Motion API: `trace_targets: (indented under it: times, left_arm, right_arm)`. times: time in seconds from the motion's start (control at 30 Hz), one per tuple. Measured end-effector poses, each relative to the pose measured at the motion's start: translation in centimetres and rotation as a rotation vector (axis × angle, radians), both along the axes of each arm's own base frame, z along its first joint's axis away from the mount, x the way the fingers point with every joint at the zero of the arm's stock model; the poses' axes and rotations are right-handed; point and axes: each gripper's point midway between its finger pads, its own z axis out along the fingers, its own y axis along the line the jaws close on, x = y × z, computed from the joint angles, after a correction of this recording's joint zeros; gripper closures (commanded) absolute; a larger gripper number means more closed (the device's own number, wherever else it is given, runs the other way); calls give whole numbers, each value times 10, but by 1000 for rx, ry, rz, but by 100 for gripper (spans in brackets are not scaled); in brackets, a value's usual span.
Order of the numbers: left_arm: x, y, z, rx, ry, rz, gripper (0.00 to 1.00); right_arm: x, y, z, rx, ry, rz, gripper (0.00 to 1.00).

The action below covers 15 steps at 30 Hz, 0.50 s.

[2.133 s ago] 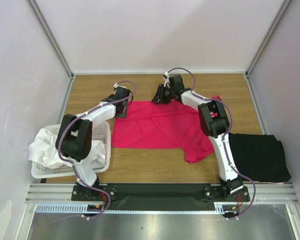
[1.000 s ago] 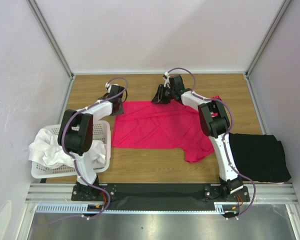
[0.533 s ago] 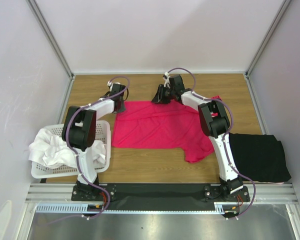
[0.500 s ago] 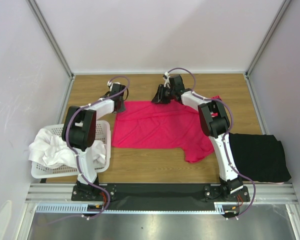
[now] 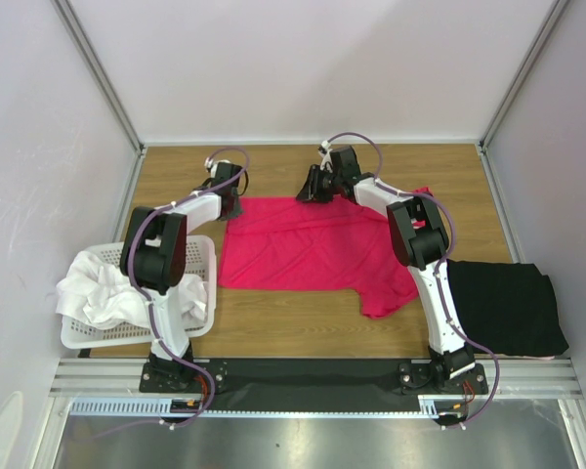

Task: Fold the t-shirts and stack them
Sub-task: Fold the tshirt

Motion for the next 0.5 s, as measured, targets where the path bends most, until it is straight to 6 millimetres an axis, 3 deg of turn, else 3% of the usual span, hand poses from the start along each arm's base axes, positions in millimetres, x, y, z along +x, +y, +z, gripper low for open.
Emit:
trace_targets:
  times: [0.17,0.27,0.43,0.5]
  left_arm:
    - [3,2,1,-7,-12,16,95]
    - [5,3,2,-10,-19,12,80]
    - [6,-1,3,-24,-22,-16,67]
    - [7,-3,6,-27,-25,-32,60]
  right_arm:
    - [0,0,0,1,-1,0,64]
    - [-1,0,1,1,-1,0,61]
    - [-5,-1,9,1,2,16,35]
    - [-8,-2,14,-7,8,23,31]
